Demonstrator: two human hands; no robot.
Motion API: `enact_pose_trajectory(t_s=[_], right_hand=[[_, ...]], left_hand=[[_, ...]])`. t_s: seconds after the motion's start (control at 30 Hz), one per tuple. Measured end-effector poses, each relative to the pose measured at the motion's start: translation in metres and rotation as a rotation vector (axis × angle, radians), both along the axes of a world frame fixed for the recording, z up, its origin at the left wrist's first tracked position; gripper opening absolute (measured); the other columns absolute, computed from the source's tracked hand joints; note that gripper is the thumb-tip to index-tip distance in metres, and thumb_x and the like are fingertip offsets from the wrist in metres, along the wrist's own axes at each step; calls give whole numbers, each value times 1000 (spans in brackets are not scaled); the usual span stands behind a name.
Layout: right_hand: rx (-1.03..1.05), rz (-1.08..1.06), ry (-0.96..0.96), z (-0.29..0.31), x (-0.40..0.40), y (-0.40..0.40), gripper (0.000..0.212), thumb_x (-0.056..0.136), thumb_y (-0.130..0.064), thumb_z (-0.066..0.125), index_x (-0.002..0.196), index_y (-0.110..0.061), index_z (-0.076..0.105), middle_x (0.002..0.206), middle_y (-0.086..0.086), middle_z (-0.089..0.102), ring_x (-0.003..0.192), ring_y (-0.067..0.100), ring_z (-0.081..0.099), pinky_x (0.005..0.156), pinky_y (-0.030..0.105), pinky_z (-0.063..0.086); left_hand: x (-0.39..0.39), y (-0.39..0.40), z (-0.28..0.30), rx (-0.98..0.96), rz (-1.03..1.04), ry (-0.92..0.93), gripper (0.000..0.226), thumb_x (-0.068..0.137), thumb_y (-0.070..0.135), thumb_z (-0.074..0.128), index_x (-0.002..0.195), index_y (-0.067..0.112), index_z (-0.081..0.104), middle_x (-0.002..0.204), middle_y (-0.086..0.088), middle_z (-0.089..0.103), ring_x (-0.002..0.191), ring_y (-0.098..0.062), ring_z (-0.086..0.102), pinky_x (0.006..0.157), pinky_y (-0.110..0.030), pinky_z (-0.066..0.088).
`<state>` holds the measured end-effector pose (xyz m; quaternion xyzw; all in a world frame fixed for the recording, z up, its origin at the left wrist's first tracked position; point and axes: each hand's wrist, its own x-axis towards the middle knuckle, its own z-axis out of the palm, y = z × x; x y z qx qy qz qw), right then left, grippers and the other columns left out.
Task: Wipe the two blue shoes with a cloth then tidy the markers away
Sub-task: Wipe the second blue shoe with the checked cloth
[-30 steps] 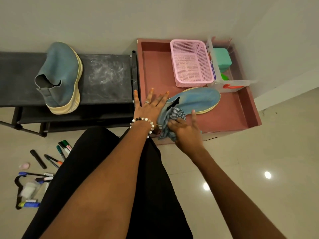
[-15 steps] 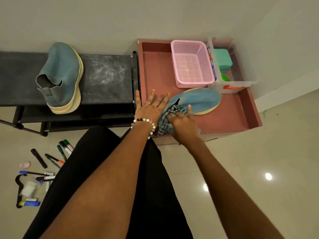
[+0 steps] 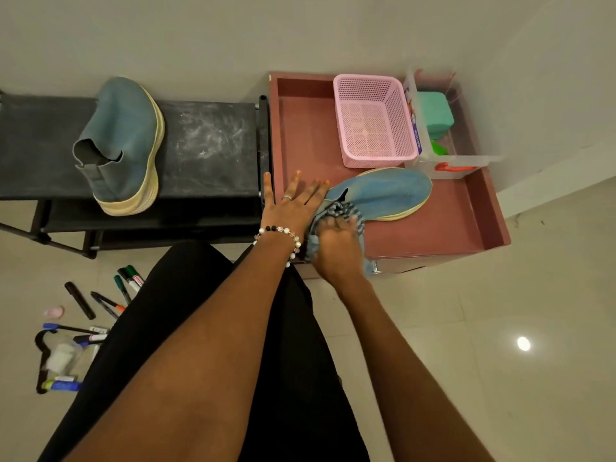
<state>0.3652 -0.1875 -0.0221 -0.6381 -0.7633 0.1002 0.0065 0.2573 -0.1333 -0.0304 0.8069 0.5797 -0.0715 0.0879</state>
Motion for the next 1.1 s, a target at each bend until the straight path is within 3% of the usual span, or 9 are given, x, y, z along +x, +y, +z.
enact_pose_trajectory(t_s=[0.13,0.3,0.5,0.57,0.67,0.8,0.9,1.0,1.1], right_hand=[[-31,86,202,0,13,-10,36,77,-18,43,100,2,63,100,18,63,100,36,57,108,51,29],[-111,103,-131,14,49,-8,44,83,-23,59,127,-23,51,128,-1,54,119,18,50,113,56,-4],[-175,43,44,16,1,-1,52,81,-27,31,120,-4,56,124,13,55,123,29,42,115,46,3],[-166,138,96,17,27,-14,49,81,-28,39,124,-11,56,128,6,54,125,24,44,115,50,1],[-122,154,-101,18,51,-16,51,83,-24,60,132,-29,48,134,-6,49,124,13,48,113,58,-6],[-100,-6,-167,17,5,2,41,91,-27,47,130,-13,48,129,6,53,127,24,41,114,55,-2],[-90,-2,-29,7,-11,0,42,87,-20,45,124,-1,52,124,18,54,123,33,42,115,45,10],[-44,98,123,3,26,-11,37,78,-16,50,112,-8,61,110,11,61,108,31,55,112,50,16],[-30,36,-59,6,42,-13,42,80,-15,62,121,-24,57,121,-3,57,113,18,55,115,54,-1]], left_hand=[[2,-2,4,-4,3,13,87,95,13,49,150,32,-15,160,14,-4,146,-23,-15,99,-68,-22],[2,-3,6,-16,3,28,103,87,11,62,149,32,-18,160,14,-4,146,-23,-14,100,-68,-20],[2,-2,4,-1,6,8,79,98,18,41,149,32,-17,160,14,-6,146,-22,-16,100,-68,-21],[3,-2,3,-4,7,6,87,95,14,48,149,32,-18,160,14,-5,146,-23,-15,100,-69,-21],[3,-4,5,-5,11,11,98,88,2,52,149,32,-19,160,13,-6,146,-23,-14,100,-67,-21],[4,-3,4,12,12,-4,82,96,9,43,150,31,-15,160,13,-5,147,-22,-13,99,-66,-22],[4,-2,1,2,19,-15,66,103,29,32,150,33,-13,160,14,-4,147,-21,-13,96,-65,-25],[7,-3,5,1,26,-8,83,96,10,45,150,32,-15,160,12,-5,147,-23,-12,98,-66,-22],[7,-4,8,2,28,9,95,88,-2,48,150,31,-16,160,12,-5,147,-23,-12,101,-67,-19]])
